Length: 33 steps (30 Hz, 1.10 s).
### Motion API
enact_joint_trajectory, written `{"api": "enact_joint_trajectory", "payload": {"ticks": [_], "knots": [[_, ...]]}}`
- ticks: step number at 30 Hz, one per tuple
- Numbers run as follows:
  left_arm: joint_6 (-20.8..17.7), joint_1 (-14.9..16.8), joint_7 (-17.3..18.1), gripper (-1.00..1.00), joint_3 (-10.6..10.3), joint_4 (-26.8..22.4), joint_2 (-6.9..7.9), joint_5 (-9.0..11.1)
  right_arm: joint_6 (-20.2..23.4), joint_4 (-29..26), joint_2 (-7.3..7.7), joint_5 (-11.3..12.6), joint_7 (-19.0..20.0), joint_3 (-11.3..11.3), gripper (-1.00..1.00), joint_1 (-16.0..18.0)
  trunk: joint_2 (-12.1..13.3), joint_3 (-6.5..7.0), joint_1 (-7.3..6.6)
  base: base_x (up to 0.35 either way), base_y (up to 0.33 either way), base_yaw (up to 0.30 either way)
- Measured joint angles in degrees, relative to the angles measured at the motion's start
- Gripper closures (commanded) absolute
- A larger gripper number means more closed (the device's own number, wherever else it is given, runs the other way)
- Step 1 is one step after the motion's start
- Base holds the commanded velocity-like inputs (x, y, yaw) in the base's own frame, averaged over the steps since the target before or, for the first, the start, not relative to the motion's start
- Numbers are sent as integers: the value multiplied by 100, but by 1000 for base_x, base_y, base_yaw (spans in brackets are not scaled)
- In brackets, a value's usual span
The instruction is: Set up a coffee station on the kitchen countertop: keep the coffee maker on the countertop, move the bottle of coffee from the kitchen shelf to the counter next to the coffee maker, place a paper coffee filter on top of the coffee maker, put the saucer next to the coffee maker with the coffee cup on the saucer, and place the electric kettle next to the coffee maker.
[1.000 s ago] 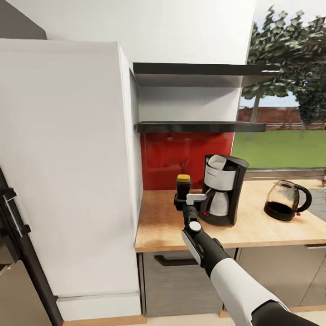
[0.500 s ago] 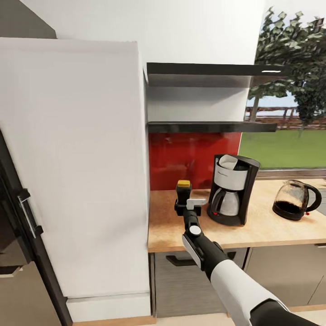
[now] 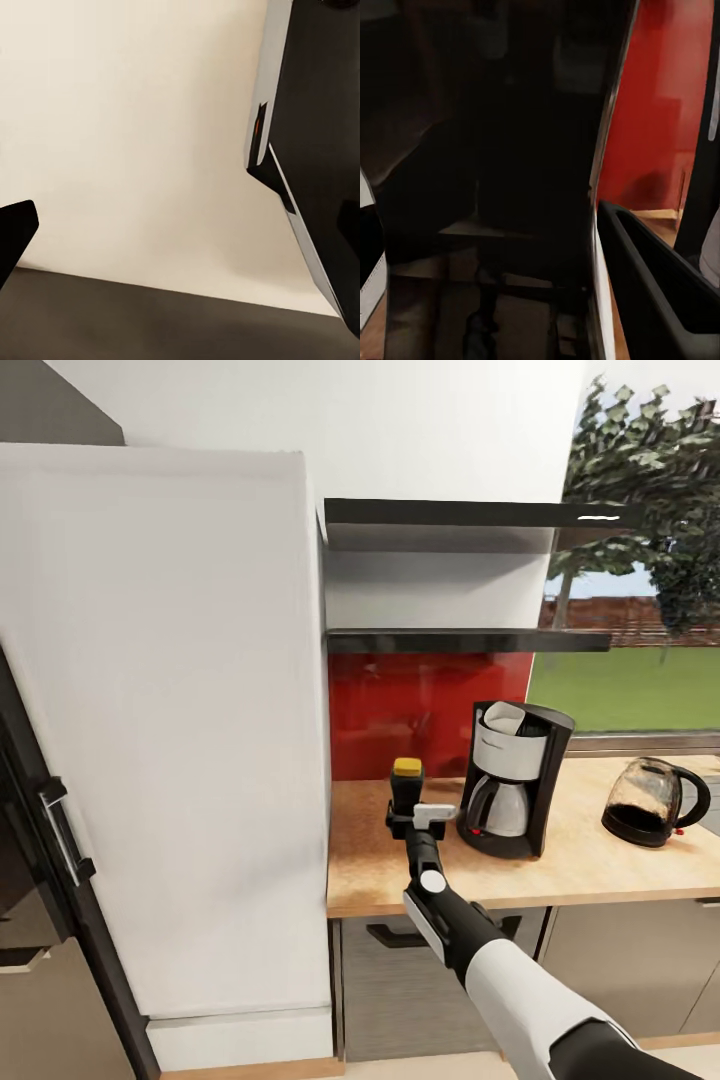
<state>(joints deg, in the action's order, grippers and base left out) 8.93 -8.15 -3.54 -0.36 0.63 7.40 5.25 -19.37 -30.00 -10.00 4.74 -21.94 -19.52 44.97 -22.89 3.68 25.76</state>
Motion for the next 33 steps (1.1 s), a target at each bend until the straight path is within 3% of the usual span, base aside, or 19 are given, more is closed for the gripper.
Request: {"api": "enact_joint_trajectory", "payload": {"ticks": [9,18,26,33], "knots": [[-56,25,0,-100,1,0,-13,-4,3,-129,0,9,-100,24,100,-2,0,0,0,0,0,0],[-60,25,0,-100,1,0,-13,-2,-2,-98,0,22,-558,26,100,-2,-359,-162,197,0,0,0],[-63,25,0,-100,1,0,-7,2,-11,-42,115,200,-557,27,100,-6,-680,-306,373,0,0,0],[-65,22,0,-100,1,0,-9,1,-11,4,133,216,-553,22,100,-10,-955,-449,526,0,0,0]]}}
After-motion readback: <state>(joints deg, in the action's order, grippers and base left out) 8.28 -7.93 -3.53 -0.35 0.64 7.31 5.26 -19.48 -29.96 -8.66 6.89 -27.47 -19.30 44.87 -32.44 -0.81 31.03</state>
